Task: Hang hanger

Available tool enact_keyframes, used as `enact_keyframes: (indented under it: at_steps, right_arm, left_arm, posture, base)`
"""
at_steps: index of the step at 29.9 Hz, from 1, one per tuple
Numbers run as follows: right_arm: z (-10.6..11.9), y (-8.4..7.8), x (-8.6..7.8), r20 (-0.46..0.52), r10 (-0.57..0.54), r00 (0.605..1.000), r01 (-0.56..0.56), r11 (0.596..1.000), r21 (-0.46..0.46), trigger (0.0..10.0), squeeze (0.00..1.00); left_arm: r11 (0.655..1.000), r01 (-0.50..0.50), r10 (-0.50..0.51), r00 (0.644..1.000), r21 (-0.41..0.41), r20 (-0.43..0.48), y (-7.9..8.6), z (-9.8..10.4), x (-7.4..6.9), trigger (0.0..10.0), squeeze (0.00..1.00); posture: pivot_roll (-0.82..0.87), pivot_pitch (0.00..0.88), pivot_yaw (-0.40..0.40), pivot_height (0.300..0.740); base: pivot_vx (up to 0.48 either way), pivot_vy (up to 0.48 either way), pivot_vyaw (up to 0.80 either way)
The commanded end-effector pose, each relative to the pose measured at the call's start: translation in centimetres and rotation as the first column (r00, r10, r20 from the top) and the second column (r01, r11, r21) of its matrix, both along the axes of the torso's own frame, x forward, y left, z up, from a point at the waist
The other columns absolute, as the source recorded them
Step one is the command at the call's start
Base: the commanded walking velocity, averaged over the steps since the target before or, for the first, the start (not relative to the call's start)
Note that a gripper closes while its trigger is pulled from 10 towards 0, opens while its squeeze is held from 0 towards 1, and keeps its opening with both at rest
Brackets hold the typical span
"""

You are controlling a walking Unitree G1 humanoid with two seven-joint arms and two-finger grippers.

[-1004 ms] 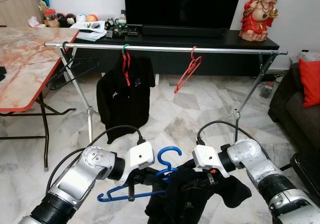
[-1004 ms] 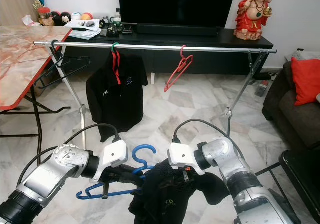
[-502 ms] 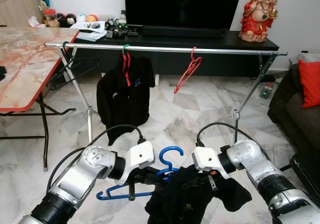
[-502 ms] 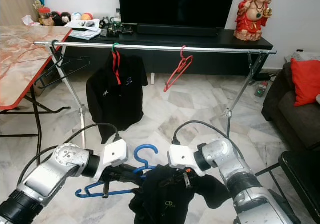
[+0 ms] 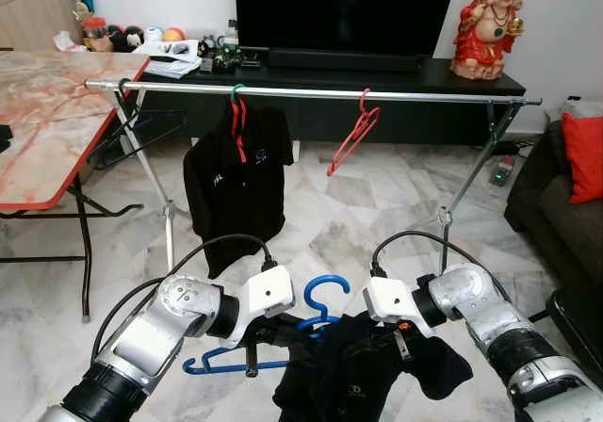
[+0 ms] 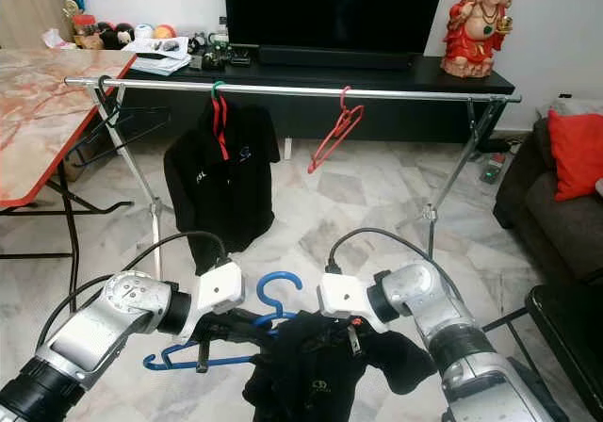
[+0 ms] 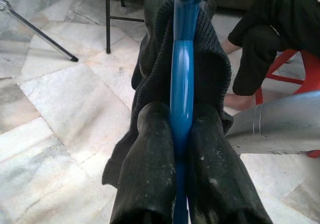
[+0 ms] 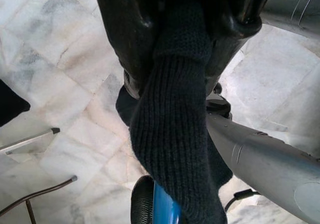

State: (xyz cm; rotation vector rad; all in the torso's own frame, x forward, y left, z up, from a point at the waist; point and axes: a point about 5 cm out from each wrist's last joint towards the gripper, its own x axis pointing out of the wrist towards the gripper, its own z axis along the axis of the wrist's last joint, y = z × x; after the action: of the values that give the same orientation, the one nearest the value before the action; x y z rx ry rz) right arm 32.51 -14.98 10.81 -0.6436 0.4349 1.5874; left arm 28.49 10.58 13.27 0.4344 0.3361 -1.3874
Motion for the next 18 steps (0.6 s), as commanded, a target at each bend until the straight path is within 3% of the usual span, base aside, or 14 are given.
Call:
enact_keyframes:
  at_steps: [1,9,10,11,12,18]
  right_arm:
    - [-0.46,0.15,-0.26,-0.022,0.022,1.000,-0.023,0.999,-0.023,0.0,0.00]
    - [-0.74,-0.19,-0.20,-0.013,0.003,1.000,-0.004,0.998,-0.058,0.0,0.00]
    - [-0.73,-0.19,-0.17,-0.012,0.001,1.000,-0.002,0.998,-0.057,0.0,0.00]
    - [-0.72,-0.19,-0.16,-0.012,0.000,1.000,-0.001,0.998,-0.057,0.0,0.00]
    - [-0.72,-0.18,-0.15,-0.011,-0.001,1.000,0.000,0.998,-0.056,0.0,0.00]
    - [-0.66,-0.38,0.01,0.002,-0.017,1.000,0.017,0.998,-0.064,0.0,0.00]
  left_arm:
    - [0.999,0.001,0.005,0.993,-0.048,0.115,-0.58,2.47,0.95,10.0,0.00]
    - [0.998,-0.009,0.015,0.995,-0.062,0.101,-0.35,2.43,0.96,10.0,0.00]
    - [0.998,-0.004,0.010,0.996,-0.066,0.089,-0.29,2.41,0.86,10.0,0.37]
    - [0.998,-0.003,0.009,0.996,-0.067,0.087,-0.28,2.41,0.84,10.0,0.37]
    - [0.998,-0.004,0.010,0.996,-0.067,0.087,-0.26,2.41,0.84,10.0,0.98]
    - [0.998,-0.014,0.019,0.996,-0.062,0.086,-0.05,2.35,0.86,10.0,1.00]
  posture:
    - [0.03,0.008,-0.072,0.740]
    - [0.03,0.014,-0.074,0.740]
    - [0.03,0.015,-0.075,0.740]
    - [0.03,0.015,-0.074,0.740]
    - [0.03,0.015,-0.074,0.740]
    - [0.03,0.017,-0.075,0.740]
  base:
    - [0.000,0.000,0.00]
    - [0.000,0.000,0.00]
    - [0.000,0.000,0.00]
    - [0.000,0.000,0.00]
    - [0.000,0.000,0.00]
    - [0.000,0.000,0.00]
